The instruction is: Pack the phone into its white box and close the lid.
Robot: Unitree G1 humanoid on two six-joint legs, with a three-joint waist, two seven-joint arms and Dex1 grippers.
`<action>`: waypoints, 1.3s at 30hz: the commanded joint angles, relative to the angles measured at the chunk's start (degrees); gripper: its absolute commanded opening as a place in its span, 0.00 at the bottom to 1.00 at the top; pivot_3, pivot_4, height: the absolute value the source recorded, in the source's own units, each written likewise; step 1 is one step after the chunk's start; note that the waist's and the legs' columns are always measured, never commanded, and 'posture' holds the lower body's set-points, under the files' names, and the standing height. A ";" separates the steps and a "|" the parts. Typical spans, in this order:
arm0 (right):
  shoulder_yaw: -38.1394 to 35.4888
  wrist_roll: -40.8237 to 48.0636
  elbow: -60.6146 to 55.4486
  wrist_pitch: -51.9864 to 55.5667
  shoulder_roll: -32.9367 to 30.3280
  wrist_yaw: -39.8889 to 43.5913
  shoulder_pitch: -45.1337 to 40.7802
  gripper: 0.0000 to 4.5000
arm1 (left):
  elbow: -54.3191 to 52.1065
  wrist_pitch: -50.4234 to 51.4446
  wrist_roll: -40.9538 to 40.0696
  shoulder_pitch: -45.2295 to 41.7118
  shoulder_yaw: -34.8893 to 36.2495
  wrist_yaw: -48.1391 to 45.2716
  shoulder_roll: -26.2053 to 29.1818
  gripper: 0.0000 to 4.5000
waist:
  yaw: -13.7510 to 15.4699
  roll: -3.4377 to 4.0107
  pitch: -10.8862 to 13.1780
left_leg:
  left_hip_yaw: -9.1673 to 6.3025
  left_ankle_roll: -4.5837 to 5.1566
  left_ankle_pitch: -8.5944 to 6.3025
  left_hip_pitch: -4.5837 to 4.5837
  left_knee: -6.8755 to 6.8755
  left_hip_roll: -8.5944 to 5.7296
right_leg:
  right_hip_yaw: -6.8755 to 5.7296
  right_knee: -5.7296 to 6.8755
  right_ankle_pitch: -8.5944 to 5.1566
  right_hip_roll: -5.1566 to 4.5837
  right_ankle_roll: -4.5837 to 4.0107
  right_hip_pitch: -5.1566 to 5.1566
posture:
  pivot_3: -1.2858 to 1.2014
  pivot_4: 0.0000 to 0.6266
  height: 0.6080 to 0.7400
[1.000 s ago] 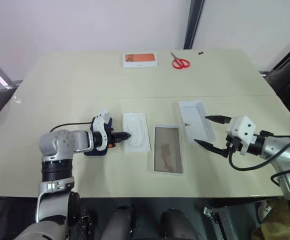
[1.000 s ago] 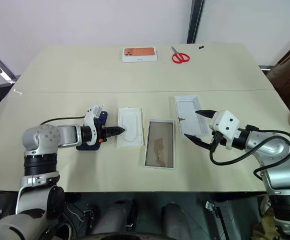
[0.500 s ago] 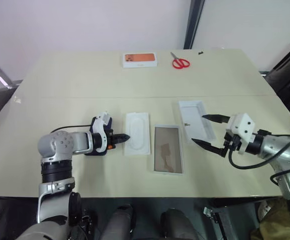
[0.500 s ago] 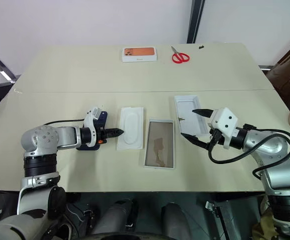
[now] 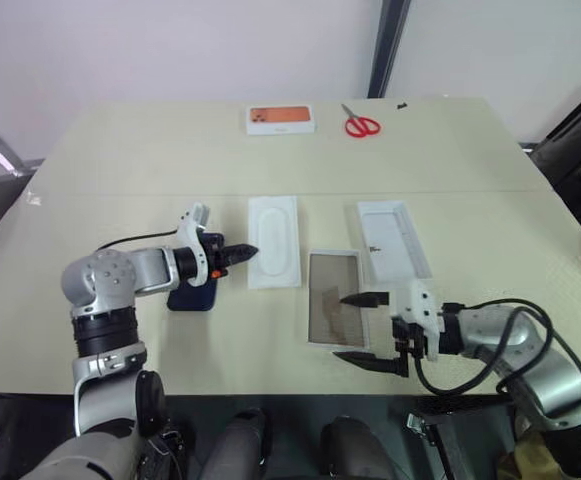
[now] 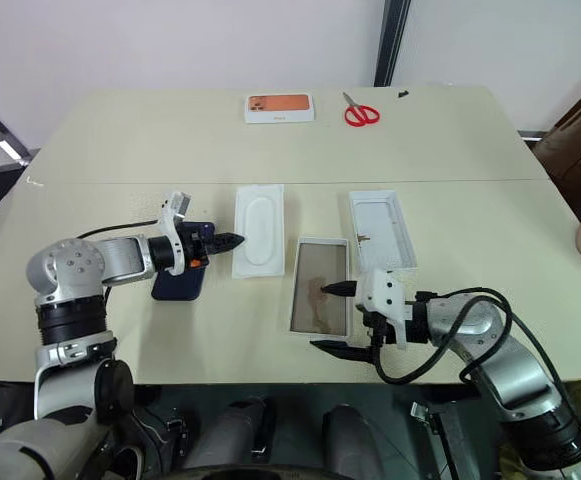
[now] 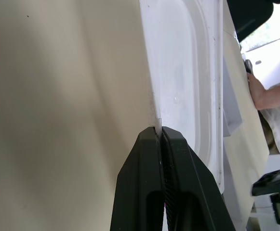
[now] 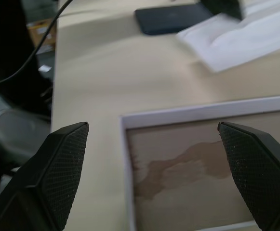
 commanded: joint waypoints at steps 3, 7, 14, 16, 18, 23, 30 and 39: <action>3.97 -3.67 2.01 -2.79 -0.18 3.17 -2.37 1.00 | -1.24 -0.79 -1.63 -2.45 1.04 -0.21 0.45 0.01 | 0.01 -0.07 0.04 | 0.00 -0.01 0.00 0.00 0.00 0.00 | 0.00 0.00 0.00 0.00 0.00 0.01 | 0.52 0.24 0.95; 6.78 -7.22 6.28 -4.23 -0.05 4.16 -3.93 0.70 | -2.12 -2.00 -1.32 -2.22 0.45 -0.02 0.43 0.00 | 0.01 -0.08 0.05 | 0.00 -0.03 0.02 0.00 0.01 0.00 | 0.00 0.00 0.00 0.00 0.00 0.01 | 0.52 0.24 0.95; 7.33 -10.71 9.53 -8.26 0.82 4.28 -6.26 0.01 | -2.76 -2.67 -2.27 -1.60 0.97 0.02 -0.29 0.00 | 0.02 -0.08 0.05 | 0.00 -0.05 0.02 0.00 0.01 0.00 | 0.00 0.00 0.00 0.01 0.00 0.00 | 0.52 0.24 0.95; 6.43 -10.28 10.15 -8.43 2.69 2.94 -8.45 0.01 | -3.50 -3.26 -2.44 -1.80 0.39 -0.45 -0.10 0.00 | -0.05 -0.11 0.06 | 0.00 -0.05 0.03 0.00 0.01 0.00 | 0.00 0.00 0.00 0.01 0.00 0.01 | 0.52 0.24 0.95; 5.85 -12.50 12.50 -10.67 5.66 -0.84 -12.36 0.01 | -3.64 -3.20 -3.26 -2.88 1.09 -0.22 -0.78 0.00 | -0.34 -0.13 0.08 | 0.00 -0.07 0.04 0.00 0.00 0.02 | 0.01 0.02 0.00 0.03 0.00 -0.02 | 0.52 0.24 0.95; 7.19 -19.10 19.84 -17.28 8.82 -5.37 -17.22 0.01 | -2.07 0.44 -6.22 -5.80 5.08 1.70 -3.57 0.00 | -0.03 -0.16 0.09 | -0.02 -0.15 0.09 0.00 0.01 0.02 | -0.01 0.06 0.00 0.06 0.00 -0.04 | 0.52 0.24 0.95; 8.57 -18.66 21.42 -16.54 10.82 -2.94 -18.15 0.30 | -2.26 -0.48 -5.56 -4.54 4.50 4.92 -6.13 0.00 | -0.16 -0.18 0.11 | -0.01 -0.21 0.12 -0.01 0.04 0.02 | 0.00 0.09 0.00 0.07 0.00 -0.04 | 0.52 0.24 0.95; 1.76 -15.11 18.81 -16.14 6.74 -2.11 -15.92 0.85 | -4.06 -2.03 -5.07 -2.17 0.22 4.20 -5.59 0.00 | -0.15 -0.18 0.11 | 0.00 -0.24 0.14 -0.01 0.03 0.02 | 0.02 0.16 0.00 0.08 0.00 -0.07 | 0.52 0.24 0.95</action>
